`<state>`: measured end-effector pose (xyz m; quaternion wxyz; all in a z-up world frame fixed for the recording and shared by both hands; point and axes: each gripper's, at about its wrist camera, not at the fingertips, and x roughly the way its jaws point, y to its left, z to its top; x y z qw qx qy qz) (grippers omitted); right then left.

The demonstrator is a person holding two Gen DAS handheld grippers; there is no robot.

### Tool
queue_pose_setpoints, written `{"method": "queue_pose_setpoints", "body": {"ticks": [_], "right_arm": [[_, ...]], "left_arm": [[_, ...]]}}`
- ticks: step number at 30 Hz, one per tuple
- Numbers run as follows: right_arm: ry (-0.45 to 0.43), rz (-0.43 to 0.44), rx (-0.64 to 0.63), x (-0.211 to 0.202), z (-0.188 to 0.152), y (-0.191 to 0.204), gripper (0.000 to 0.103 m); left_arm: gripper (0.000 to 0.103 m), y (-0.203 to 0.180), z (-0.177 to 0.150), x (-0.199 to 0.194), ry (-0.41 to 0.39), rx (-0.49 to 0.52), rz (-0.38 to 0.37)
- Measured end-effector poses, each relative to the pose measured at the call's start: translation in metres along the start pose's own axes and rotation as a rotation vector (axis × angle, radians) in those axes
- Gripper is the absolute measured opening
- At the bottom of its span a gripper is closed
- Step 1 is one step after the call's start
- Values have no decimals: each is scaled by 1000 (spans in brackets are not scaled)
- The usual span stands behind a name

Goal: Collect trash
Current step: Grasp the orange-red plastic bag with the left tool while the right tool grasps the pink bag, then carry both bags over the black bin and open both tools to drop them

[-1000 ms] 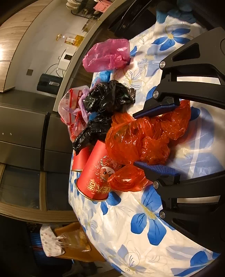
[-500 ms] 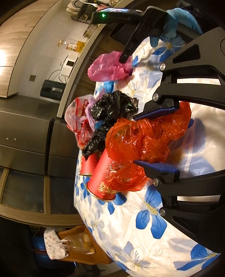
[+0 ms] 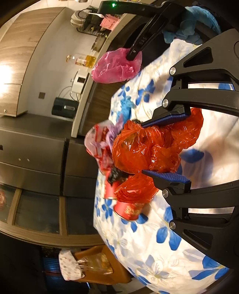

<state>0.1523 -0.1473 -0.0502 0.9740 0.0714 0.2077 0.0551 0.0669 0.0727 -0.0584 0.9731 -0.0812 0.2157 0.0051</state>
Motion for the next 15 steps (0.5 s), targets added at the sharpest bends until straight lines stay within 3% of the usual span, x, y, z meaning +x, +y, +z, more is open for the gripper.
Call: {"method": "queue_pose_setpoints", "body": {"ticks": [15], "right_arm": [[-99, -113, 51, -53, 21, -54, 3]], "left_arm": [[44, -77, 35, 12, -36, 79, -174]]}}
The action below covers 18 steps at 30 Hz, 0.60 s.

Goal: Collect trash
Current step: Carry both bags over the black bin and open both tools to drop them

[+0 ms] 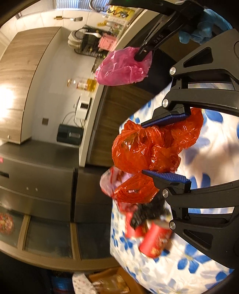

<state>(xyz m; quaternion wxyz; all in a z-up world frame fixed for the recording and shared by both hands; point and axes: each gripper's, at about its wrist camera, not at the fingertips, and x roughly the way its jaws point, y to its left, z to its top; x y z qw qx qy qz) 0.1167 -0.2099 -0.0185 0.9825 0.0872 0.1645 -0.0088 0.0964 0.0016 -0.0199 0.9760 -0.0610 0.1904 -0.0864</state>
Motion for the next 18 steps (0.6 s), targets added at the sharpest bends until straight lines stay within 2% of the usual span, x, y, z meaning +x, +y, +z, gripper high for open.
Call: {"method": "queue_pose_setpoints", "body": {"ticks": [8, 18], "right_arm": [[-66, -121, 45, -6, 22, -45, 3], [-138, -280, 93, -9, 40, -103, 3]], "left_arm": [[44, -50, 24, 26, -30, 56, -95], [44, -134, 51, 68, -66, 125, -236]]}}
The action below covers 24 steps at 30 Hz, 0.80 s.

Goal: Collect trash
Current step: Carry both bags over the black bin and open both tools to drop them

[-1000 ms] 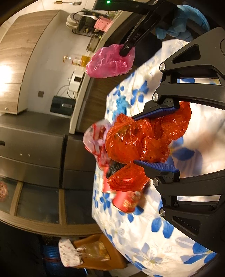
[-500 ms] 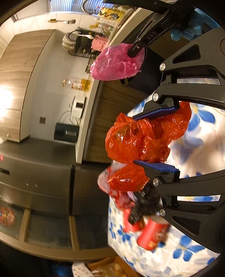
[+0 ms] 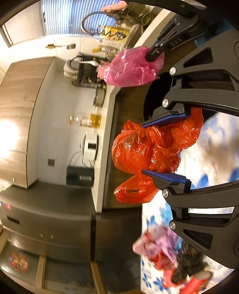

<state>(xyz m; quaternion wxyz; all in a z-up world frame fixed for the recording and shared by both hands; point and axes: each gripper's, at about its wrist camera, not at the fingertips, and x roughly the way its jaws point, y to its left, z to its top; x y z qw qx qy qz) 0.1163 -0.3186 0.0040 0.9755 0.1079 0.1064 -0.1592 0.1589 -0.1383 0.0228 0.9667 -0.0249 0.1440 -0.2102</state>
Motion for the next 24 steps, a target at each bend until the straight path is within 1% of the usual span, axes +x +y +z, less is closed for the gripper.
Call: {"method": "queue_pose_setpoints", "body": {"ticks": [6, 10, 15, 24], "right_arm": [[0, -60, 30, 19, 5, -24, 3], [-1, -78, 32, 29, 7, -33, 3], [4, -82, 44, 43, 9, -43, 3], [25, -64, 50, 62, 6, -48, 3]], "left_arm": [[44, -30, 7, 38, -8, 18, -48], [44, -45, 9, 60, -8, 33, -70], [44, -52, 9, 85, 4, 31, -94], [44, -60, 3, 114, 32, 38, -97]]}}
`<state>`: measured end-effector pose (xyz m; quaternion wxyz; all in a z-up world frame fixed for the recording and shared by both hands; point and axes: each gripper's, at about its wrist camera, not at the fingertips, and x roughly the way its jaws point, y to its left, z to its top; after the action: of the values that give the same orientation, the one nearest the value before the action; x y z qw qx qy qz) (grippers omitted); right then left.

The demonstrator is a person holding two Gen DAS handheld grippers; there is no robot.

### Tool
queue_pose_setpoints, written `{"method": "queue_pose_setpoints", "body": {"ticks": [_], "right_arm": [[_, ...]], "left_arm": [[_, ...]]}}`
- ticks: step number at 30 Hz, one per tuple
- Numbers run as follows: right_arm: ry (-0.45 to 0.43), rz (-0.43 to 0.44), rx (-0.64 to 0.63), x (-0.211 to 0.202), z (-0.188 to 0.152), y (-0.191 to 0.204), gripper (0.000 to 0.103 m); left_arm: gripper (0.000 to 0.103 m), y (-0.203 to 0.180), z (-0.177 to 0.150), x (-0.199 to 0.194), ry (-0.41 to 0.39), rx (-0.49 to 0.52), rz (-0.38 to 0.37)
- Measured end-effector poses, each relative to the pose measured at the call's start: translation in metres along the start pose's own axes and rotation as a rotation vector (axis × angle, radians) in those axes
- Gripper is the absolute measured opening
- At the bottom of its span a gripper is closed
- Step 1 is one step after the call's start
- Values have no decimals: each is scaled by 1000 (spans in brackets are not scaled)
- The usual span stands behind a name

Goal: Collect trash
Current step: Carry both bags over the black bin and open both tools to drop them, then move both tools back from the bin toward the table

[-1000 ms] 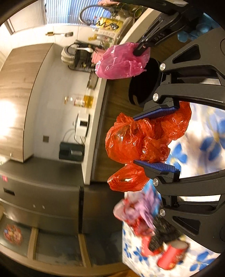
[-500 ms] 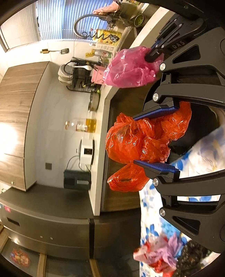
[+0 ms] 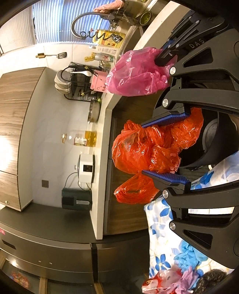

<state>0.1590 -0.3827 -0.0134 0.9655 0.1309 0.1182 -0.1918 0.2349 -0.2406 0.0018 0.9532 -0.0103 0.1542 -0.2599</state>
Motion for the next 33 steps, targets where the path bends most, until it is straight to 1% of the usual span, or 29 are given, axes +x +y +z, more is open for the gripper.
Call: {"method": "queue_pose_setpoints", "body": {"ticks": [9, 11, 12, 13, 15, 18, 19, 21, 22, 24, 26, 28, 29, 33], "right_arm": [[15, 6, -7, 16, 2, -6, 4], [16, 10, -6, 17, 1, -6, 10], [15, 10, -7, 18, 1, -7, 15], [14, 10, -5, 19, 1, -7, 22], [14, 12, 4, 19, 1, -10, 33], [15, 1, 16, 19, 0, -13, 37], [16, -3, 22, 19, 0, -15, 42], [15, -14, 30, 16, 0, -17, 46], [13, -20, 30, 15, 0, -18, 47], [11, -28, 30, 13, -1, -19, 50], [13, -32, 31, 10, -1, -20, 51], [16, -31, 34, 8, -1, -21, 55], [17, -30, 34, 6, -2, -20, 55], [21, -26, 26, 0, -4, -17, 62]], "left_arm": [[45, -2, -8, 18, 22, 4, -22], [45, -3, -10, 21, 25, 3, -26], [45, -3, -11, 22, 27, 4, -30], [45, -3, -11, 23, 29, 5, -31], [46, -3, -12, 27, 37, 5, -36], [49, -3, -15, 30, 52, 11, -45], [51, -3, -16, 31, 55, 15, -44], [56, -5, -18, 32, 61, 19, -51], [62, -5, -19, 32, 62, 20, -53], [65, -5, -21, 32, 61, 29, -58], [71, -5, -22, 30, 56, 41, -35], [73, -3, -23, 28, 58, 40, -30], [77, -3, -24, 26, 58, 38, -22], [84, 4, -25, 16, 59, 35, 30]]}}
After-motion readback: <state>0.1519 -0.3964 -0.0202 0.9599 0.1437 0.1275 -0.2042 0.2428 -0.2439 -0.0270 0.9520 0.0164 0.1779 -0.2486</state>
